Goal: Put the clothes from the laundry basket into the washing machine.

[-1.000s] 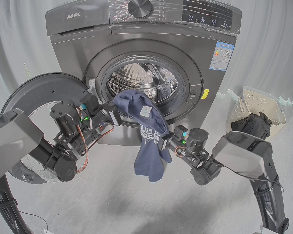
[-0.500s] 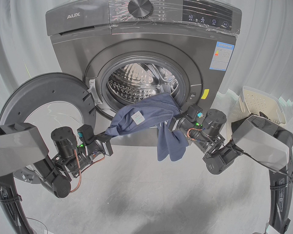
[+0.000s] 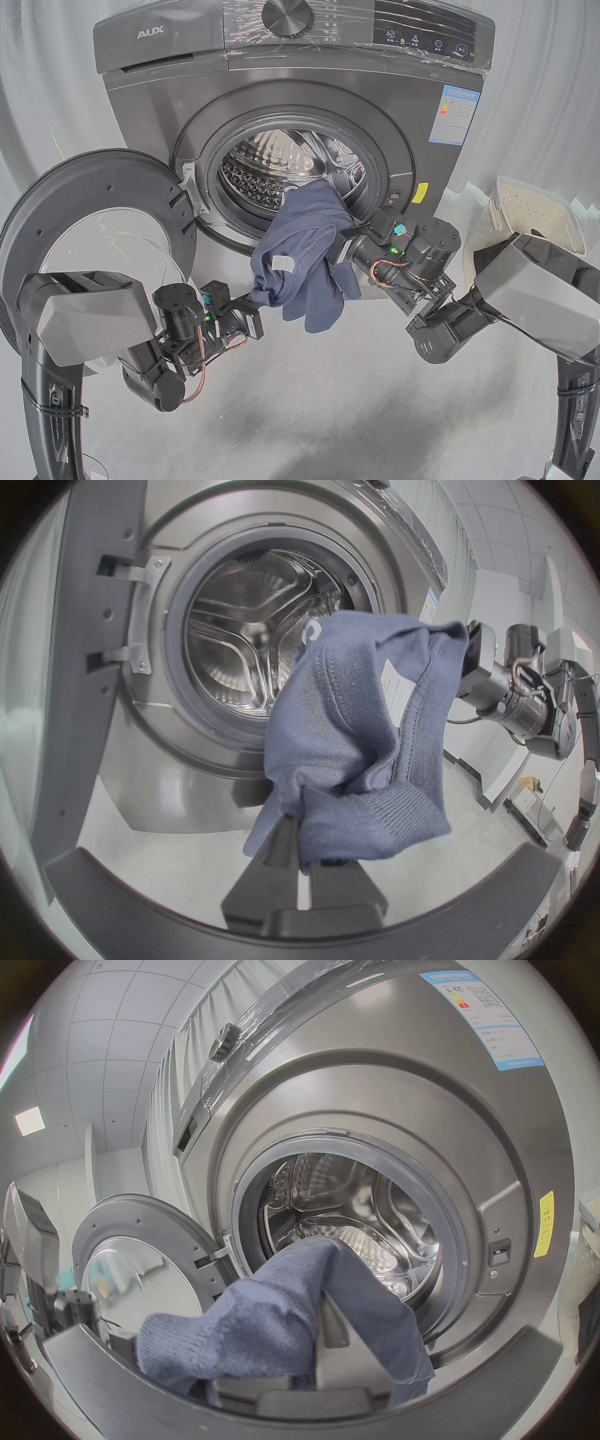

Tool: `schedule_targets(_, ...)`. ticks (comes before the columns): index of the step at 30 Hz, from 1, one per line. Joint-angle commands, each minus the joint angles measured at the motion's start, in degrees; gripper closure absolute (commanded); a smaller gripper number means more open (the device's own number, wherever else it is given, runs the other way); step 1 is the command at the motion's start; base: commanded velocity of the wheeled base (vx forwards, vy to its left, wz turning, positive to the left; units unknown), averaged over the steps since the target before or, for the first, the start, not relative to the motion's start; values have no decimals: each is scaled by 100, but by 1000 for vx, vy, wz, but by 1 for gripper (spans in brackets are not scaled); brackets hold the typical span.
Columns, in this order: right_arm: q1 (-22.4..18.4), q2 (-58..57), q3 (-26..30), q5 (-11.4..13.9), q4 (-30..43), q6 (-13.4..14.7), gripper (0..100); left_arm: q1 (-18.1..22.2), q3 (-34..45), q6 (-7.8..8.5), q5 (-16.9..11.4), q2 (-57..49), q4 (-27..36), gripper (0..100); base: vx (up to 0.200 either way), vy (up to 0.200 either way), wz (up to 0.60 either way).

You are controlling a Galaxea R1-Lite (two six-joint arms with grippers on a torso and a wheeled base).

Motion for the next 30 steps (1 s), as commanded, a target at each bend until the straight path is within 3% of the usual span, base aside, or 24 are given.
schedule_targets(1, 100, -82, -13, -29, 3, 5, 100, -179, -347, -14, 7, 495, 4, 100, 0, 0, 0)
schedule_targets(4, 100, -109, -13, -29, 12, 5, 100, -179, -339, -14, -10, 556, 4, 100, 0, 0, 0)
schedule_targets(5, 92, -109, -22, -29, 21, 5, 100, -171, -339, -23, -10, 600, 4, 0, 0, 0, 0)
schedule_targets(10, 30, -74, -171, -29, 82, 5, 100, -179, 127, 39, -10, 530, -14, 0, 0, 0, 0)
schedule_targets(14, -23, -30, -364, -20, 126, -3, 100, -285, 945, 47, -45, 213, -23, 0, 0, 0, 0)
schedule_targets(19, -102, 137, -487, -2, 197, -21, 100, -355, 1639, 267, -344, -226, -32, 0, 0, 0, 0)
schedule_targets(23, -163, 296, -602, -2, 206, -39, 100, -496, 1947, 285, -485, -613, -23, 0, 0, 0, 0)
schedule_targets(26, -190, 313, -654, -2, 197, -39, 100, -513, 1876, 285, -423, -578, -14, 0, 0, 0, 0)
schedule_targets(30, -234, 304, -549, 15, 126, -39, 100, -434, 1226, 223, -89, -244, -14, 0, 0, 0, 0)
